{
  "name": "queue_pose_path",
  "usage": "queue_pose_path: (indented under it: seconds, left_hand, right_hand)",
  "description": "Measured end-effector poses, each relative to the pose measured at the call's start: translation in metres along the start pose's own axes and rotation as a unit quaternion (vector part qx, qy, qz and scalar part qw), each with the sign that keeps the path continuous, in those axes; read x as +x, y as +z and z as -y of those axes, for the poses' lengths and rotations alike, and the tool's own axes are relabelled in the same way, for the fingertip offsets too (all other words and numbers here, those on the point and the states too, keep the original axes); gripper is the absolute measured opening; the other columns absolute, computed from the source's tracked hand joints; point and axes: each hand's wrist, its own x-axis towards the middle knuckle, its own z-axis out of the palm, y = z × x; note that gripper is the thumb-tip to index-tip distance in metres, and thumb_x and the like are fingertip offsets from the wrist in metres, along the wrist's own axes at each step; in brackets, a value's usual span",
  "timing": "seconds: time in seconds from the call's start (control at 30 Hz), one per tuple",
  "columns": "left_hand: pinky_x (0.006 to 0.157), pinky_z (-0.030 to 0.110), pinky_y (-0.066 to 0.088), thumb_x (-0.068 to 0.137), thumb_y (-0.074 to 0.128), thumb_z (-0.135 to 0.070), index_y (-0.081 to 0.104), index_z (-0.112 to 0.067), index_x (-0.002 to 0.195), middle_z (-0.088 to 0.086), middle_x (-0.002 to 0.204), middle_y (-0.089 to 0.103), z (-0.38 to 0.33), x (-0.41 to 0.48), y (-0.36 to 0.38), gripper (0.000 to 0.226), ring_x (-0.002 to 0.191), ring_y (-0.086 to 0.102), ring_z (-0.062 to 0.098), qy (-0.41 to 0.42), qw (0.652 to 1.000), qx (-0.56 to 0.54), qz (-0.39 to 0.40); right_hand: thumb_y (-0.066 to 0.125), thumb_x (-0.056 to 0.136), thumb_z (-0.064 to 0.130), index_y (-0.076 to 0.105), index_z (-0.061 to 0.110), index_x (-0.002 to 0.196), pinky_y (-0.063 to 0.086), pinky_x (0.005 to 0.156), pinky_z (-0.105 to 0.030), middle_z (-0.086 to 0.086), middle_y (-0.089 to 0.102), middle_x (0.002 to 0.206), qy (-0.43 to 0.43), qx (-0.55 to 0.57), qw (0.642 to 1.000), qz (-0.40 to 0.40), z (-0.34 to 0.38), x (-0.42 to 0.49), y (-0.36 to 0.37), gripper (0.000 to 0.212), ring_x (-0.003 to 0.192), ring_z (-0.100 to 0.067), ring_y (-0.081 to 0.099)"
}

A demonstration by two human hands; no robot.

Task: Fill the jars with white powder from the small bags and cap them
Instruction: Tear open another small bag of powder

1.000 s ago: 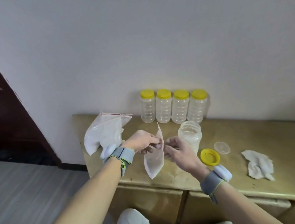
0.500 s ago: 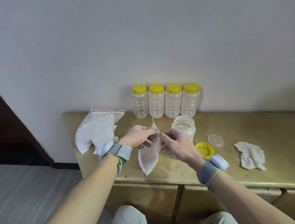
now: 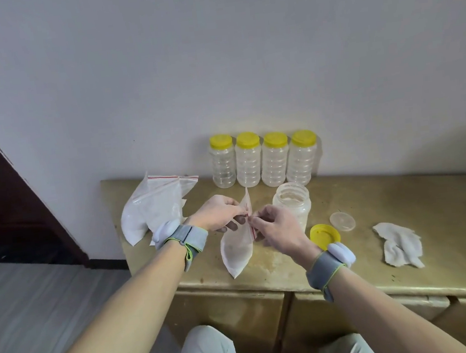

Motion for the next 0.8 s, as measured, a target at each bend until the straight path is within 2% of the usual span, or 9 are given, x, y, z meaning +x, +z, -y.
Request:
queue_pose_path:
  seconds: [0.13,0.3,0.43,0.53,0.67,0.8]
  left_hand:
    - [0.054,0.019,0.038,0.097,0.065,-0.027,0.065,-0.015,0.092,-0.005,0.073,0.069,0.002,0.0,-0.002,0.013,0.061,0.061,0.009,-0.001,0.999,-0.028,0.018]
    - [0.06,0.021,0.039,0.1,0.062,-0.024,0.063,-0.016,0.09,-0.005,0.071,0.065,0.004,-0.005,-0.007,0.013,0.061,0.061,0.008,0.008,0.998,-0.055,0.027]
    - [0.062,0.022,0.041,0.102,0.058,-0.021,0.06,-0.017,0.088,-0.006,0.071,0.063,0.009,-0.009,-0.008,0.014,0.062,0.063,0.008,0.015,0.996,-0.085,0.027]
    - [0.061,0.021,0.043,0.103,0.055,-0.021,0.059,-0.018,0.089,-0.006,0.073,0.062,0.015,-0.01,-0.005,0.015,0.065,0.063,0.01,0.017,0.993,-0.117,0.014]
    - [0.059,0.022,0.042,0.103,0.055,-0.022,0.058,-0.017,0.089,-0.003,0.076,0.062,0.021,-0.014,-0.006,0.015,0.066,0.064,0.013,0.003,0.99,-0.139,0.009]
    - [0.056,0.024,0.038,0.099,0.056,-0.027,0.057,-0.017,0.086,0.0,0.079,0.063,0.014,-0.017,-0.009,0.017,0.065,0.064,0.018,-0.023,0.993,-0.11,-0.019]
  right_hand:
    - [0.062,0.096,0.024,0.06,0.014,0.09,0.045,0.054,-0.023,0.0,0.066,0.075,0.043,0.054,0.997,0.022,0.001,0.0,0.0,0.012,0.058,-0.01,0.063]
    - [0.064,0.094,0.022,0.057,0.019,0.082,0.043,0.052,-0.025,0.001,0.06,0.07,0.099,0.144,0.984,0.03,0.004,0.001,0.003,0.014,0.061,-0.014,0.055]
    - [0.064,0.092,0.015,0.056,0.019,0.075,0.039,0.049,-0.023,0.001,0.056,0.064,0.145,0.236,0.96,0.041,0.005,-0.001,0.009,0.019,0.052,-0.013,0.05]
    - [0.06,0.091,0.015,0.058,0.017,0.084,0.036,0.05,-0.023,0.002,0.053,0.067,0.169,0.298,0.938,0.057,0.004,-0.003,0.012,0.008,0.055,-0.013,0.049]
    - [0.061,0.095,0.018,0.056,0.015,0.08,0.036,0.049,-0.024,0.0,0.052,0.07,0.167,0.277,0.946,0.028,0.001,-0.002,0.018,0.016,0.054,-0.013,0.049]
    - [0.058,0.099,0.021,0.055,0.016,0.081,0.038,0.05,-0.024,0.001,0.055,0.07,0.121,0.212,0.97,0.016,0.002,-0.002,0.021,0.019,0.052,-0.011,0.053]
